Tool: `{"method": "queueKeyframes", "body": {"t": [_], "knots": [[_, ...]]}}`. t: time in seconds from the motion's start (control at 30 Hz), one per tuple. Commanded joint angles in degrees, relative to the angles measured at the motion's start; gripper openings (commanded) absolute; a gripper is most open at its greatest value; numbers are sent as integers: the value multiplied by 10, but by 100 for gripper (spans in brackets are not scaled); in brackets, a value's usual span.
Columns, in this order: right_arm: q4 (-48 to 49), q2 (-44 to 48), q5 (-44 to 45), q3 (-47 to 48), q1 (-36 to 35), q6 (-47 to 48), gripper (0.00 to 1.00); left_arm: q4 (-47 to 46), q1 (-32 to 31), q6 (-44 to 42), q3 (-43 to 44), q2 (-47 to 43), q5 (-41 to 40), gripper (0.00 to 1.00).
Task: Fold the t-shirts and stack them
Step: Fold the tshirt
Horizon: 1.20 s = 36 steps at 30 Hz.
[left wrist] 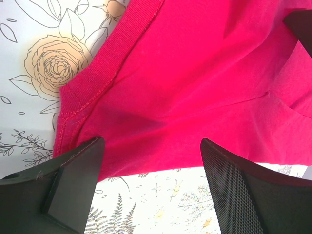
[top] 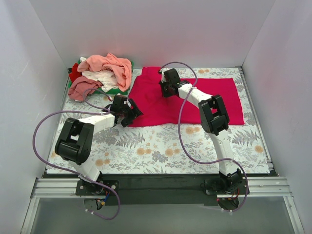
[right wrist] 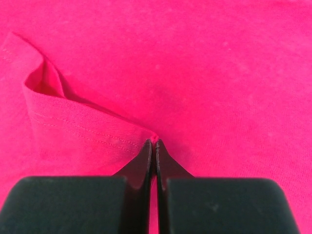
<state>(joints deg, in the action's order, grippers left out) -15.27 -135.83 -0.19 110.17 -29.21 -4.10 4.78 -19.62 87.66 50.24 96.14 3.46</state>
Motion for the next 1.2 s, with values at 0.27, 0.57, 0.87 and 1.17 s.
{"method": "queueKeyframes", "body": {"t": [0.27, 0.57, 0.87, 1.17], "knots": [[12, 76, 77, -36, 5, -20, 49, 75, 3, -11, -18, -24, -11, 79], [12, 295, 93, -236, 38, -73, 98, 88, -2, -21, 13, -80, -7, 79], [89, 441, -31, -536, 251, -97, 98, 88, -18, -37, 115, -1, 1, 80], [85, 347, -75, -549, 314, -102, 98, 84, -24, -42, 163, 112, 15, 80]]}}
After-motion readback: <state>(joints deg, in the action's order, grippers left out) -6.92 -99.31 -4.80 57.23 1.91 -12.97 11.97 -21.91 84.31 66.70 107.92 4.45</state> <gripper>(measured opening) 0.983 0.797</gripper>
